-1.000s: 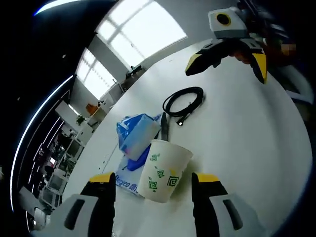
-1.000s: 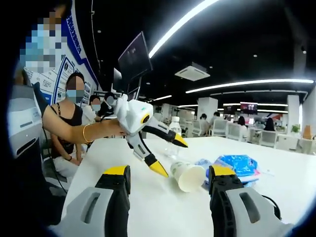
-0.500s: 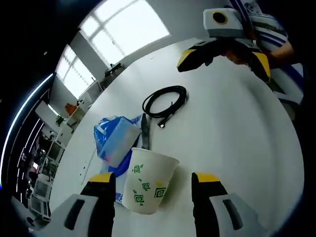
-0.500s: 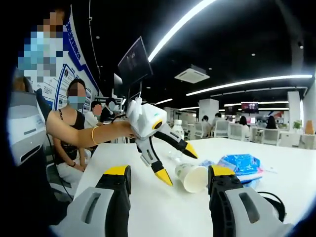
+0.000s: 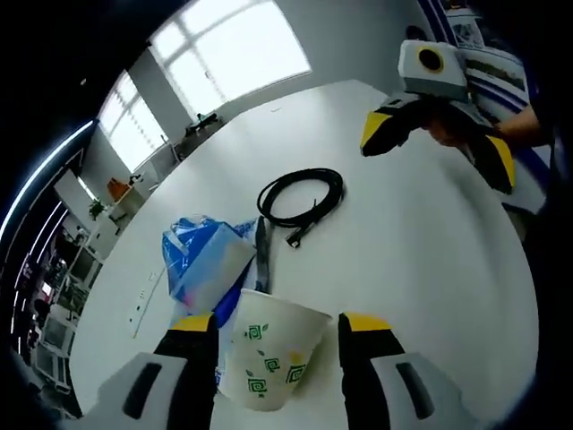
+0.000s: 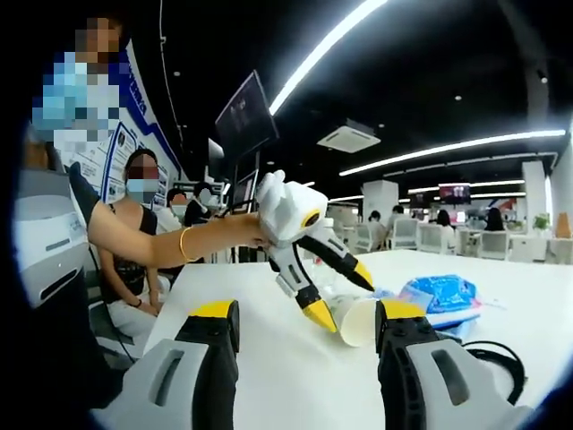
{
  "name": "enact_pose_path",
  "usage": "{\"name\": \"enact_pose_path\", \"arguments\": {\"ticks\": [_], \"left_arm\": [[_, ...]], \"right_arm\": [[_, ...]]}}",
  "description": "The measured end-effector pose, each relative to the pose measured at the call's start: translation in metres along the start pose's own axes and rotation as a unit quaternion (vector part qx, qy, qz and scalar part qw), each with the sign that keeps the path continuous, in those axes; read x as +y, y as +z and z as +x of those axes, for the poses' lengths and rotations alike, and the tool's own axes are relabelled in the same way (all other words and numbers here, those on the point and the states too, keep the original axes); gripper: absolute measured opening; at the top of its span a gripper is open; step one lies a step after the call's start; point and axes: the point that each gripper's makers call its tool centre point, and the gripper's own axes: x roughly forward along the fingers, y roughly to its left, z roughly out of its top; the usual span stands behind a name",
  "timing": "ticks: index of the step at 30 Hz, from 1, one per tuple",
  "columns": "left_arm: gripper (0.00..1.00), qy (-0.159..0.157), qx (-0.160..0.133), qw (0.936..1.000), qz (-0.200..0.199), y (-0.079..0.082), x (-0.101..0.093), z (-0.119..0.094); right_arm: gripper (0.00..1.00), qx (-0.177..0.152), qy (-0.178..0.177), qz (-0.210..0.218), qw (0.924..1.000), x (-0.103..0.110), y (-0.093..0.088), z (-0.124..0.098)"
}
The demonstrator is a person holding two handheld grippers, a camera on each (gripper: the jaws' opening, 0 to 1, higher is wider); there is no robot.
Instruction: Arrange the tabletop items into an orderly group along one side of the table until the central work area is clear of visible clutter.
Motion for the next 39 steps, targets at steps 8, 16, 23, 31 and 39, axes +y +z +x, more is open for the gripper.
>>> {"name": "enact_pose_path", "arguments": {"ticks": [8,16,23,31,39], "left_arm": [[0.53,-0.029,0.029,0.9988,0.028,-0.005,-0.009,0.01],[0.53,-0.04,0.049,0.9972,0.04,-0.009,-0.008,0.015],[0.47,-0.024,0.066,0.9953,0.066,-0.017,-0.01,0.022],[0.46,-0.003,0.053,0.9964,0.066,-0.013,-0.008,0.022],[0.45,0.001,0.027,0.9994,0.022,-0.014,-0.007,0.019]], "right_arm": [[0.57,0.002,-0.009,0.001,1.0,-0.004,-0.004,-0.006],[0.54,-0.002,-0.011,0.014,0.9998,-0.006,-0.005,-0.009],[0.54,-0.002,-0.012,0.017,0.9998,-0.005,-0.006,-0.009],[0.52,-0.001,-0.012,0.02,0.9997,-0.005,-0.006,-0.008],[0.52,0.004,-0.015,0.024,0.9996,-0.006,-0.01,-0.008]]}}
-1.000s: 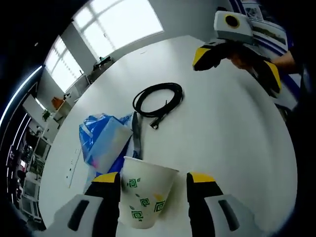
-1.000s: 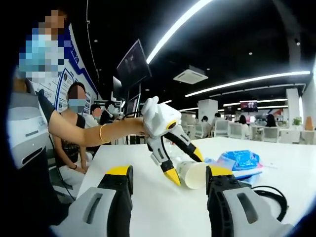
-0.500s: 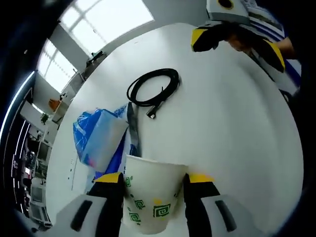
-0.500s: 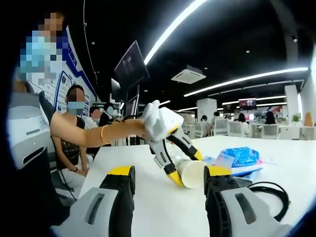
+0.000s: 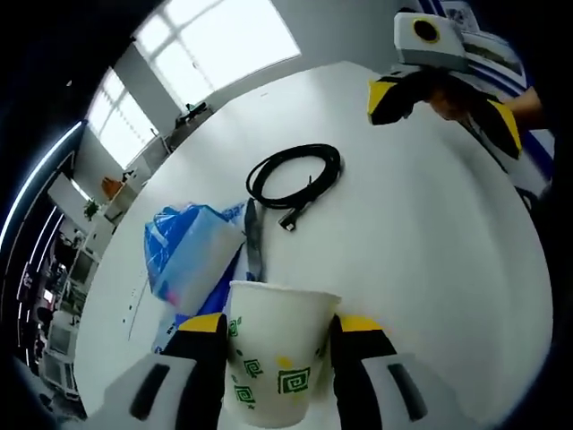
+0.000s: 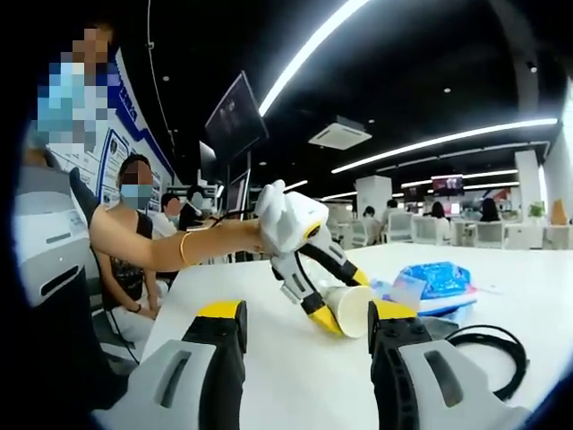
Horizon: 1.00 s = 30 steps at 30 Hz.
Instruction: Arrange the tabletop items into an orderly group along one side of the table until the central work area is clear of visible clutter.
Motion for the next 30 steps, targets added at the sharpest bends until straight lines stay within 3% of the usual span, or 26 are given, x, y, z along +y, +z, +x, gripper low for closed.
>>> {"name": "enact_pose_path", "arguments": {"ticks": [16,21,25,30], "left_arm": [[0.43,0.004,-0.034,0.9992,-0.02,0.005,-0.009,-0.008],[0.42,0.019,-0.056,0.9975,-0.039,0.006,-0.005,-0.013],[0.42,0.037,-0.067,0.9958,-0.05,0.006,-0.001,-0.016],[0.42,0.077,-0.097,0.9895,-0.075,0.008,0.011,-0.025]], "right_arm": [[0.52,0.003,-0.002,0.002,1.0,0.0,-0.001,0.002],[0.52,0.026,-0.026,-0.027,0.999,-0.006,-0.007,0.001],[0.53,0.031,-0.034,-0.026,0.9986,-0.008,-0.009,0.0],[0.55,0.036,-0.056,-0.026,0.9974,-0.015,-0.012,-0.004]]}}
